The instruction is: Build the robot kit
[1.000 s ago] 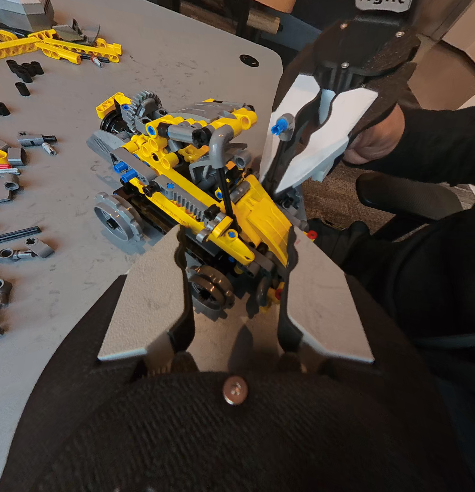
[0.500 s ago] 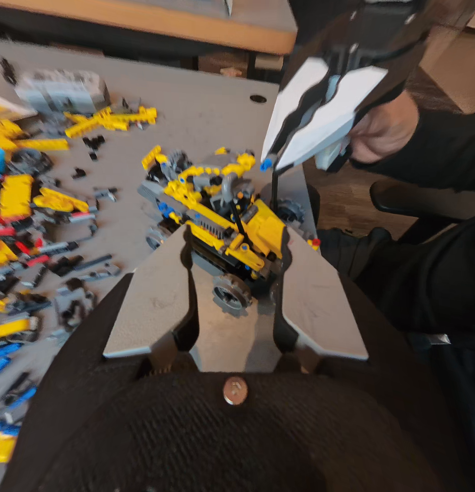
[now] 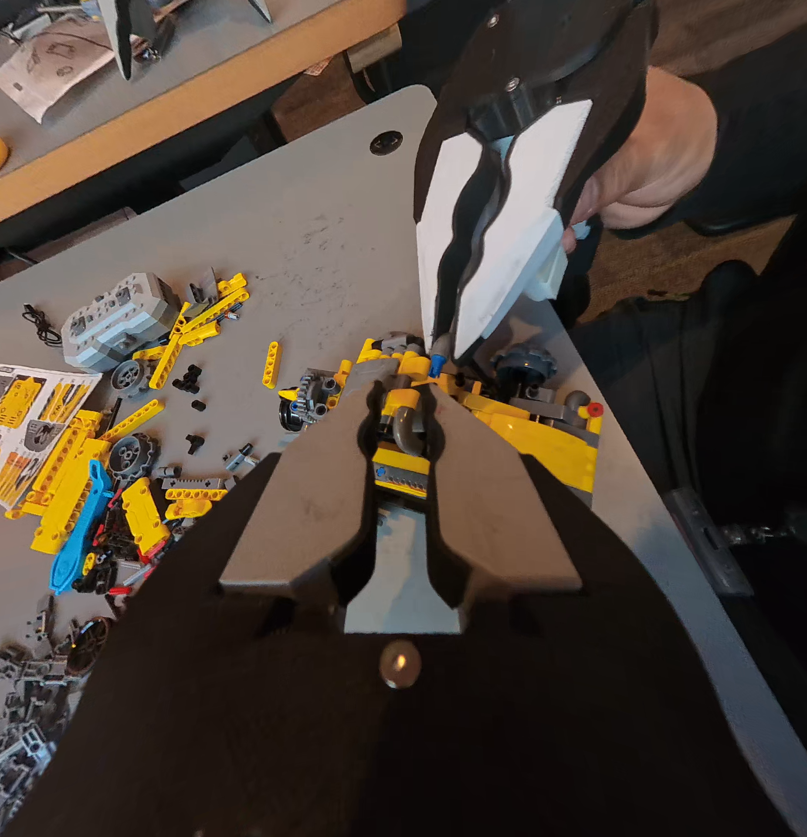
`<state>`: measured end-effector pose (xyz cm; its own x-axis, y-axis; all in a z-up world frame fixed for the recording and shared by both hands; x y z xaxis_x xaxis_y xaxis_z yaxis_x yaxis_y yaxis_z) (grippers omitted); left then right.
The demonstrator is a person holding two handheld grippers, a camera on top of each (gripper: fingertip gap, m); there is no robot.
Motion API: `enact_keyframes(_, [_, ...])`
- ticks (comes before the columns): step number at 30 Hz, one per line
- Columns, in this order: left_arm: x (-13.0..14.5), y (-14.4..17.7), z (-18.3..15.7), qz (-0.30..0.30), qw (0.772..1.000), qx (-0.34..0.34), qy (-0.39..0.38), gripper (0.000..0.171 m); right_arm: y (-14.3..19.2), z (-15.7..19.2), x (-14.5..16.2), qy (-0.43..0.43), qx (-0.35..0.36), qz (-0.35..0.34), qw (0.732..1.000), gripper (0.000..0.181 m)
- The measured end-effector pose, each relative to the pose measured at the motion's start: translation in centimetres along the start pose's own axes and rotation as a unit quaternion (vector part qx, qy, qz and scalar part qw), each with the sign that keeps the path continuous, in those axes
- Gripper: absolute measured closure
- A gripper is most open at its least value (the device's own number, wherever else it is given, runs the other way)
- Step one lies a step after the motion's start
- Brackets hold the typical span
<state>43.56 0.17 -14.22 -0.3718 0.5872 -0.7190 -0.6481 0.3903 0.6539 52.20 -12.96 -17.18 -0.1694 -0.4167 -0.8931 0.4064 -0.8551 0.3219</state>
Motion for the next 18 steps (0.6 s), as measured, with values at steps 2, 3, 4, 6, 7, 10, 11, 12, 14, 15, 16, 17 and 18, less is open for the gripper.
enact_keyframes(2, [-0.2, -0.2, -0.3, 0.005, 1.000, -0.004, -0.019, 0.154, -0.1, 0.1, 0.0, 0.009, -0.001, -0.001, 1.000, 0.174])
enact_keyframes(3, [-0.3, -0.3, -0.4, 0.009, 0.999, -0.010, -0.032, 0.148, 0.0, 0.0, 0.0, 0.007, -0.003, -0.003, 1.000, 0.174])
enact_keyframes(4, [-0.5, -0.3, -0.6, 0.009, 0.999, -0.012, -0.048, 0.148, 0.0, 0.0, 0.1, 0.005, -0.007, -0.006, 1.000, 0.174])
enact_keyframes(6, [-0.6, -0.5, -1.0, 0.005, 0.997, -0.015, -0.077, 0.153, 0.1, -0.1, 0.2, 0.003, -0.012, -0.013, 1.000, 0.174])
enact_keyframes(7, [-0.6, -0.6, -1.1, 0.004, 0.996, -0.024, -0.090, 0.157, 0.1, -0.1, 0.3, 0.002, -0.013, -0.015, 1.000, 0.174])
enact_keyframes(10, [-0.5, -0.7, -1.5, -0.007, 0.989, -0.050, -0.139, 0.161, 0.3, 0.0, 0.4, 0.005, -0.009, -0.022, 1.000, 0.174])
enact_keyframes(11, [-0.5, -0.8, -1.7, -0.011, 0.986, -0.062, -0.154, 0.162, 0.3, 0.0, 0.5, 0.004, -0.008, -0.023, 1.000, 0.174])
enact_keyframes(12, [-0.4, -0.8, -1.9, -0.017, 0.983, -0.075, -0.169, 0.163, 0.4, 0.0, 0.5, 0.003, -0.008, -0.024, 1.000, 0.174])
enact_keyframes(14, [-0.2, -1.0, -2.2, -0.030, 0.976, -0.096, -0.192, 0.165, 0.5, 0.0, 0.6, 0.003, -0.008, -0.027, 1.000, 0.174])
enact_keyframes(15, [-0.1, -1.1, -2.3, -0.037, 0.974, -0.103, -0.197, 0.165, 0.5, 0.0, 0.7, 0.003, -0.008, -0.028, 1.000, 0.174])
enact_keyframes(16, [0.0, -1.1, -2.4, -0.044, 0.973, -0.108, -0.200, 0.165, 0.5, 0.0, 0.7, 0.002, -0.010, -0.028, 1.000, 0.174])
enact_keyframes(17, [0.0, -1.1, -2.5, -0.051, 0.971, -0.113, -0.204, 0.165, 0.6, 0.0, 0.7, 0.002, -0.010, -0.029, 1.000, 0.174])
enact_keyframes(18, [0.1, -1.2, -2.5, -0.056, 0.969, -0.119, -0.207, 0.165, 0.6, 0.1, 0.7, 0.003, -0.008, -0.029, 1.000, 0.174])
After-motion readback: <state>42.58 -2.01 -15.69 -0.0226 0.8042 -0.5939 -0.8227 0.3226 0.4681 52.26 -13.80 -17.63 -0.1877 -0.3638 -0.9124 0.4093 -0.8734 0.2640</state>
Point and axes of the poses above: each gripper's, where its closed fingertips meet, y back along the fingers, x out of its underside, z = x × y across the jaws, the point moved 9 cm from there along y, back along the fingers, and after that the axes turned 6 degrees about z, right-handed, at the moved point
